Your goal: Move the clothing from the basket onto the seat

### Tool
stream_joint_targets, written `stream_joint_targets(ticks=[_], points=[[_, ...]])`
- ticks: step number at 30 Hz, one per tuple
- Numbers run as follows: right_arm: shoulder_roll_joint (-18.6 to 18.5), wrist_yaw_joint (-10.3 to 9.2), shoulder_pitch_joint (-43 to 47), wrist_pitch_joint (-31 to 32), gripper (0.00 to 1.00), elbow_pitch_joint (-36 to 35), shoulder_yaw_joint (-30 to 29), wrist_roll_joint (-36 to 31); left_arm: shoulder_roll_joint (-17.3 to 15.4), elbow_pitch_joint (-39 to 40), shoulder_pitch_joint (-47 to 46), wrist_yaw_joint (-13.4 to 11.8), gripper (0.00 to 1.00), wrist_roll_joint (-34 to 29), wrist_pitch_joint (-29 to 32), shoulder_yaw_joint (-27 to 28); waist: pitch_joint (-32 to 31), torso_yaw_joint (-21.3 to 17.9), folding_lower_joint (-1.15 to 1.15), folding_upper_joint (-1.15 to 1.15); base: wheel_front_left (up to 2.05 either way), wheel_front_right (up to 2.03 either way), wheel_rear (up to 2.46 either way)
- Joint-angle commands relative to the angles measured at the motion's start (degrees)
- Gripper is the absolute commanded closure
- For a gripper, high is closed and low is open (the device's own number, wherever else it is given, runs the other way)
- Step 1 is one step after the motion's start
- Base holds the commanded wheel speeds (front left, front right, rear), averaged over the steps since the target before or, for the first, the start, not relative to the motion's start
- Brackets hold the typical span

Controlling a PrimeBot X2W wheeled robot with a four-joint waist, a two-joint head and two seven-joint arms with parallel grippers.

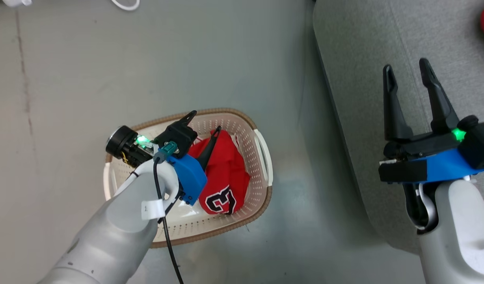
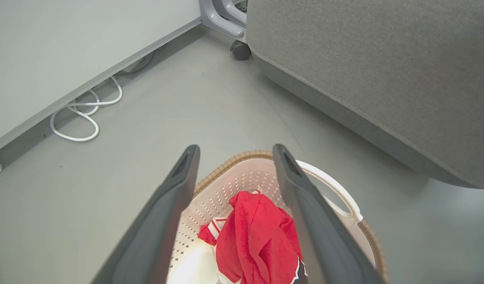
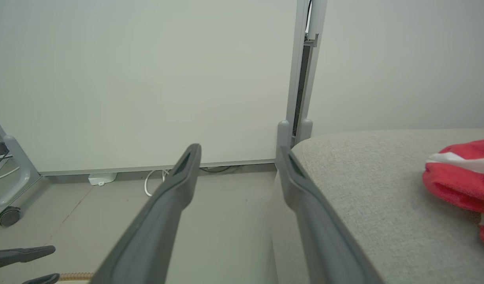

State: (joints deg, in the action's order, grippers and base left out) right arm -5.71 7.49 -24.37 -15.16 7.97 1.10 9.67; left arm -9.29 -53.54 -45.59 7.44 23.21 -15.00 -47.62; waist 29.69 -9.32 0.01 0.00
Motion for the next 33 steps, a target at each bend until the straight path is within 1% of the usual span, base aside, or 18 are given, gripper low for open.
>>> stream_joint_targets(ticks=[1, 9, 13, 14, 15, 26, 33], points=[[0.3, 0.01, -2.05, 0.01, 0.0, -0.64, 0.14, 0.09, -0.35, -1.98, -2.49, 0.03, 0.0, 1.62, 0.14, -2.47, 4.32, -1.14, -0.01, 0.0, 0.0, 0.0, 0.0], [0.86, 0.01, -5.35, 0.01, 0.0, -1.87, 0.67, 0.34, -0.76, -6.76, -7.47, 0.04, 0.0, 7.16, 3.1, -12.13, 11.29, -2.48, -0.01, 0.0, 0.0, 0.0, 0.0], [1.12, 0.01, -6.44, 0.01, 0.0, -2.47, 0.43, 0.25, -0.87, -8.38, -9.11, 0.04, 0.0, 10.12, 5.29, -15.62, 14.34, -2.87, -0.01, 0.0, 0.0, 0.0, 0.0], [1.12, 0.01, -6.44, 0.01, 0.0, -2.47, 0.43, 0.25, -0.87, -8.38, -9.11, 0.04, 0.0, 10.12, 5.29, -15.62, 14.34, -2.87, -0.01, 0.0, 0.0, 0.0, 0.0], [1.18, 0.01, -6.7, 0.01, 0.0, -2.72, 0.27, 0.2, -0.89, -9.15, -9.58, 0.04, 0.0, 11.8, 6.94, -17.19, 15.6, -2.98, -0.01, 0.0, 0.0, 0.0, 0.0], [1.37, 0.01, -8.29, 0.01, 0.0, -3.83, -0.3, 0.2, -1.55, -10.35, -12.57, 0.04, 0.0, 18.22, 13.13, -23.01, 21.08, -3.13, -0.01, 0.0, 0.0, 0.0, 0.0], [1.73, 0.01, -8.75, 0.01, 0.0, -4.62, -0.16, 0.46, -2.36, -11.3, -14.5, 0.04, 0.0, 18.84, 13.79, -24.86, 24.8, -3.93, -0.01, 0.0, 0.0, 0.0, 0.0]])
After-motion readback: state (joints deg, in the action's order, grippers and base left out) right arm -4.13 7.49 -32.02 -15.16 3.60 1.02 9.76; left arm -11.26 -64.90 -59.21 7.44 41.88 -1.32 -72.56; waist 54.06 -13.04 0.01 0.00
